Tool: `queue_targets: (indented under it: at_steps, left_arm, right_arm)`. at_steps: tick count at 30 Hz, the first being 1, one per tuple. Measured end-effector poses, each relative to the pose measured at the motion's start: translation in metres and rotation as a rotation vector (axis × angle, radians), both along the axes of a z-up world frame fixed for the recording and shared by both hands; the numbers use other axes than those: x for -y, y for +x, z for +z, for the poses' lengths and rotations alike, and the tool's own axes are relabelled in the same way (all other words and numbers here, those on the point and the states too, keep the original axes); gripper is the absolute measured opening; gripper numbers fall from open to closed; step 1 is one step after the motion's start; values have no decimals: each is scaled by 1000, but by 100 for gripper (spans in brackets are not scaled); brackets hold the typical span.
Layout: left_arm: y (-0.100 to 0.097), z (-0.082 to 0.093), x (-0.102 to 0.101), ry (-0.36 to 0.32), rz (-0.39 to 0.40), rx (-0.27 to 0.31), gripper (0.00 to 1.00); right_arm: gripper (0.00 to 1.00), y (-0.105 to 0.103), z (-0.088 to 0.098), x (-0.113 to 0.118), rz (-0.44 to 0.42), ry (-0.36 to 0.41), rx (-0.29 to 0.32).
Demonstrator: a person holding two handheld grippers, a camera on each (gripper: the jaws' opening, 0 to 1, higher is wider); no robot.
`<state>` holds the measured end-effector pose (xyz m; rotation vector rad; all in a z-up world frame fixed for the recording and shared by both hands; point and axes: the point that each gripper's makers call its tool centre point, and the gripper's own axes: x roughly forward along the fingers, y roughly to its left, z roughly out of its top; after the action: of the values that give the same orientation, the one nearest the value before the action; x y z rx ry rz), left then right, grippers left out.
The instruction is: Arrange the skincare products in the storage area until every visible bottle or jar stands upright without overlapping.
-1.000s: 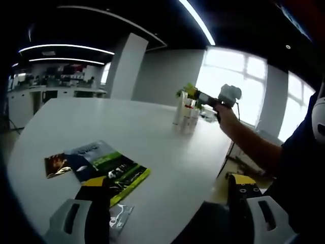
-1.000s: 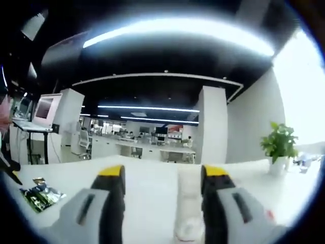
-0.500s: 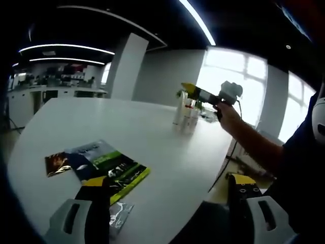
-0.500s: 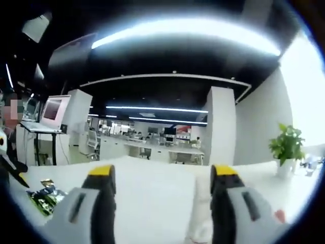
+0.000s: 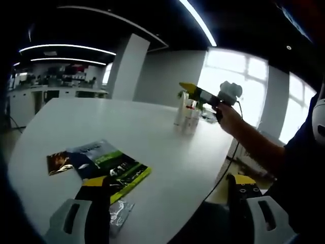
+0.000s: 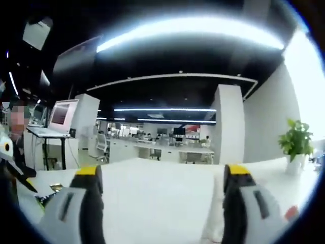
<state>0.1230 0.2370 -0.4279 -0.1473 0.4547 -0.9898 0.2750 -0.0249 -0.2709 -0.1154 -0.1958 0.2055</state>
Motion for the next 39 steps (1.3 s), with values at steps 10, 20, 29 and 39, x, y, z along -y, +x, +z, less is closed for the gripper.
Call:
queue_targets:
  at_steps: [10,20,29,39]
  left_arm:
    - [-1,-2,-4,5,13,-3,99]
    - [-1,-2,-6,7,22,-3,99]
    - [0,1,-10,11,34,4,99]
    - [0,1,-14,13,43,7,99]
  right_arm:
    - [100,1,-12,-19,53,0,-27]
    - [100,0,-28,-41,103,-16,-76]
    - [100,-4,-49,-63,167,-56,-142]
    - [100,-10,-61,-82,213,-83,-165]
